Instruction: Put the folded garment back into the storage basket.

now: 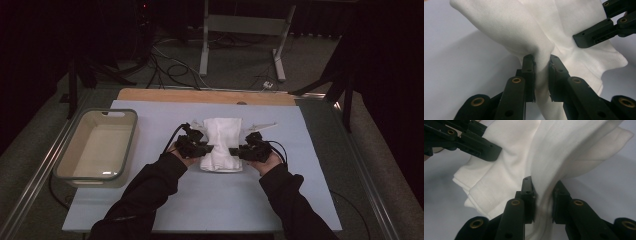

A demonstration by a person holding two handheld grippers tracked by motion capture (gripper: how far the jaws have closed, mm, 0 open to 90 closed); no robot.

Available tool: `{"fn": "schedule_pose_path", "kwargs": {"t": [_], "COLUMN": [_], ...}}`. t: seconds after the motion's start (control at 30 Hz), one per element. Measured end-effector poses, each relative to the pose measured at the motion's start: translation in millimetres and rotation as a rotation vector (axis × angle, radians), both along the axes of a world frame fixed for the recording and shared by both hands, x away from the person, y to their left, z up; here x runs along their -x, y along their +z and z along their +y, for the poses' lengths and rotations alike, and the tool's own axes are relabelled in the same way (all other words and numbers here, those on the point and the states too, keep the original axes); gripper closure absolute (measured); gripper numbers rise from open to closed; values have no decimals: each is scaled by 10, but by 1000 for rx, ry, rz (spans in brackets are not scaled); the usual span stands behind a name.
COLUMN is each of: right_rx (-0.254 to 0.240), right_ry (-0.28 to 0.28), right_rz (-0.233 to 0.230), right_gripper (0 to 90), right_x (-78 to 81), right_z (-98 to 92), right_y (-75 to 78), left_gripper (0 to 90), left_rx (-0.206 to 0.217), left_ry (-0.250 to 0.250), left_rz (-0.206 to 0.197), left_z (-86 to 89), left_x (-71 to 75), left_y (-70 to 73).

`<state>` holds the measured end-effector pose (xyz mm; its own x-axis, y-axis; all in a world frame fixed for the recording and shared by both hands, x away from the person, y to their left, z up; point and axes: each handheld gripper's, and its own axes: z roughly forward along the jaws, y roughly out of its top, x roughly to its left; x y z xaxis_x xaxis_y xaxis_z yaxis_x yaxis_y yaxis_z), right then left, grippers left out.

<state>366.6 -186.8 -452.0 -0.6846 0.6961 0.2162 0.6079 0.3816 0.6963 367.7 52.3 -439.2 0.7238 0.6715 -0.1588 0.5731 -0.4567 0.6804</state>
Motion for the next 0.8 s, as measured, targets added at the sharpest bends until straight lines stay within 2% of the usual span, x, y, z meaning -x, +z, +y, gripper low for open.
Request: {"fn": "schedule_pose_path", "kwargs": {"t": [0.8], "right_rx": [-7], "right_ry": [41], "right_rz": [-21], "right_gripper": [758], "right_x": [17], "right_z": [341], "right_y": [141], "left_gripper": [774], "left_rx": [-20], "left_ry": [30], "left_rz": [-17], "left_z": [329], "left_x": [92], "left_y": [164]}}
